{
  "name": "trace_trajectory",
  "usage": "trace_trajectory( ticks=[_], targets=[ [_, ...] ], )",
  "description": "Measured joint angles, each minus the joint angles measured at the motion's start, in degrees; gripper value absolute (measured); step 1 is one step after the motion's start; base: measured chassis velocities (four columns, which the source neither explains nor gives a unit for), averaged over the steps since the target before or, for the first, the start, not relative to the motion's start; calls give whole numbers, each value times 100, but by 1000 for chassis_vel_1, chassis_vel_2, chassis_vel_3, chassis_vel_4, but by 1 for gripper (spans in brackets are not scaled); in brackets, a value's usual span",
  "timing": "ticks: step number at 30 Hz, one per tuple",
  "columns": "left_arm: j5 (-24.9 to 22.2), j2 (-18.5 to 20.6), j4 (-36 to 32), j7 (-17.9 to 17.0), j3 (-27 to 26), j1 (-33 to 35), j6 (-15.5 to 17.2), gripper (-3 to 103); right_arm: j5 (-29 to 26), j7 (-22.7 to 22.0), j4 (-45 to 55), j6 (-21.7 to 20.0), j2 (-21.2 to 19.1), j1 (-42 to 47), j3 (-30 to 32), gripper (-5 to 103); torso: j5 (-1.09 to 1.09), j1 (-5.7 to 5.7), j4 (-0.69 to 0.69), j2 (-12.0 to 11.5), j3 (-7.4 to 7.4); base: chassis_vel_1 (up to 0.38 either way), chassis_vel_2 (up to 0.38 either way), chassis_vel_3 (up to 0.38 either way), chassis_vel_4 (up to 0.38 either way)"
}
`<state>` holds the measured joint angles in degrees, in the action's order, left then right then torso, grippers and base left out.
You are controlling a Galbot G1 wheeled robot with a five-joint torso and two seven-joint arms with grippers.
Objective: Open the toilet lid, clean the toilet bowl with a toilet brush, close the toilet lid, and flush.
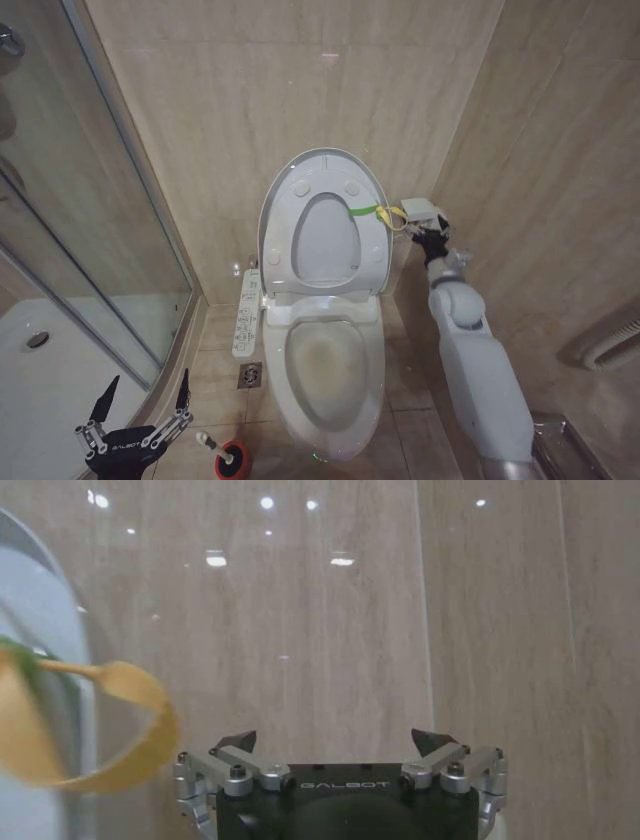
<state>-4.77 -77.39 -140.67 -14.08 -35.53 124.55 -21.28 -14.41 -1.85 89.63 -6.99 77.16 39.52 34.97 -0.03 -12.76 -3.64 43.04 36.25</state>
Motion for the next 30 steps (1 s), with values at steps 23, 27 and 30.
trace_trajectory(
  ticks=[23,27,30],
  targets=[
    [0,0,0,0,0,0,0,100,613,13,-1425,732,231,-1144,-278,100,2,0,0,0,0,0,0,0,0],
    [0,0,0,0,0,0,0,100,729,30,-1752,907,275,-1409,-348,100,2,0,0,0,0,0,0,0,0],
    [0,0,0,0,0,0,0,100,648,44,-1833,896,254,-1546,-463,100,2,0,0,0,0,0,0,0,0]
  ],
)
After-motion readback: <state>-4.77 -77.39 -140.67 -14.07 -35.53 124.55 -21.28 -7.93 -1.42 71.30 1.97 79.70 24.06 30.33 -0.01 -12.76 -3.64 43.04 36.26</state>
